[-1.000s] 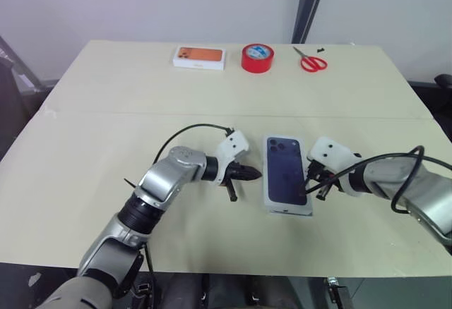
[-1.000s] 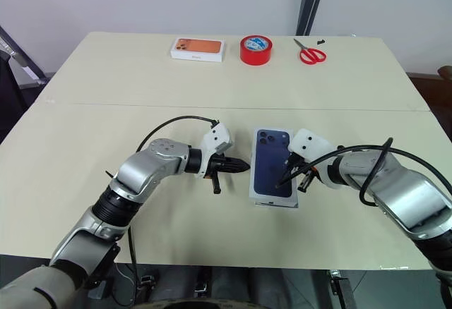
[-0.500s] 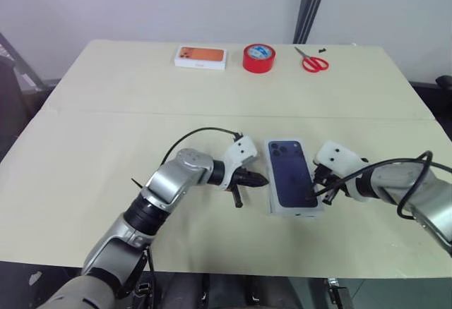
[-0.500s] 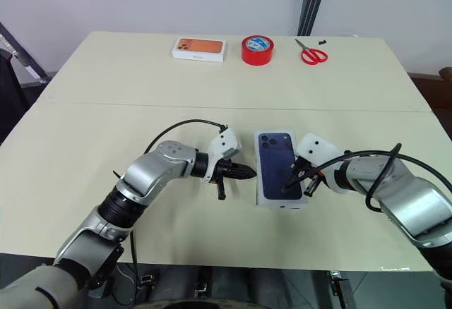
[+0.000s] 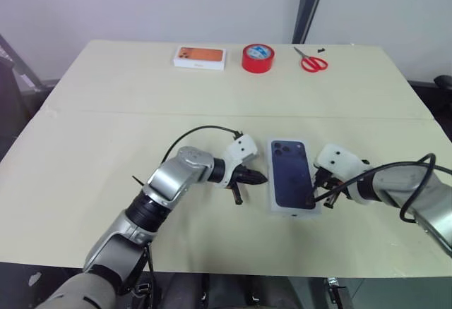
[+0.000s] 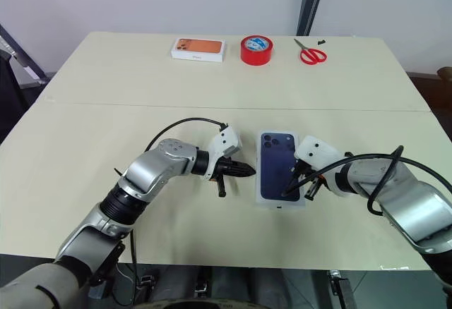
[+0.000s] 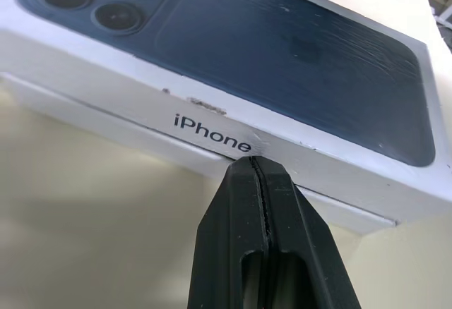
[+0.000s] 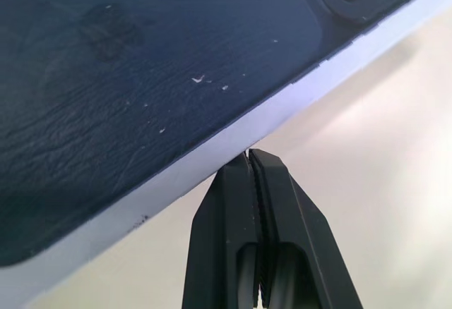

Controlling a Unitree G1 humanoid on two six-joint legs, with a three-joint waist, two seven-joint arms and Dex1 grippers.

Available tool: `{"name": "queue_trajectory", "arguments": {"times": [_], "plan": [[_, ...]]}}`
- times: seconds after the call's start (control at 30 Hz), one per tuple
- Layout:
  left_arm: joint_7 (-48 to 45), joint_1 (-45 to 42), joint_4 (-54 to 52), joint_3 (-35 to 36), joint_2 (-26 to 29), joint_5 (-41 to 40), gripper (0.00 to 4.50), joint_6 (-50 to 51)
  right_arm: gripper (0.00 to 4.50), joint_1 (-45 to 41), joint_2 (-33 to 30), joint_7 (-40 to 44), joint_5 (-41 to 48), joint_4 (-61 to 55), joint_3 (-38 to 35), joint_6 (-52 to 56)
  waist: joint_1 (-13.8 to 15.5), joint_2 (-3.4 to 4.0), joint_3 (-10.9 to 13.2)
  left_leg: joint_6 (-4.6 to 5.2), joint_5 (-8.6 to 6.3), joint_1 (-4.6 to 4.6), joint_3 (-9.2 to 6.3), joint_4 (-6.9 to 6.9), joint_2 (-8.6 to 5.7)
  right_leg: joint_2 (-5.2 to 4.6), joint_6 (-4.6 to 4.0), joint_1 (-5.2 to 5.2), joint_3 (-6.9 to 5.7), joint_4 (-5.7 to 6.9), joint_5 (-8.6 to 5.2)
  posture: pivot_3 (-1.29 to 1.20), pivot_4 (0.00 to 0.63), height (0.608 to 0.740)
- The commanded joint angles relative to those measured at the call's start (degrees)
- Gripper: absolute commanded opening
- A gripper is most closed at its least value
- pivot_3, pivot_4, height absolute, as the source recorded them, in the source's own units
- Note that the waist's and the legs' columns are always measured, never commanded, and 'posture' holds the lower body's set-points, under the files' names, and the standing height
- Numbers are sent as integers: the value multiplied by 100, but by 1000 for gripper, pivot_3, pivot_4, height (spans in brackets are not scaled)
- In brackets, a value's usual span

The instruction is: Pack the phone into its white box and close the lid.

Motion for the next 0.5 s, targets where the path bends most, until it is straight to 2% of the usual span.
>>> {"name": "queue_trajectory", "arguments": {"times": [0.03,0.5], "plan": [[-72,12,-327,38,-23,-123,9,-60,62,-20,22,55,44,-290,-143,13,0,0,0,0,0,0,0,0,0,0,0,0,0,0,0,0,150,725],[-34,59,-346,19,15,-100,9,4,62,-9,78,32,-40,-204,-128,36,-3,0,0,-1,0,0,0,0,0,0,0,0,0,0,0,0,150,725]]}}
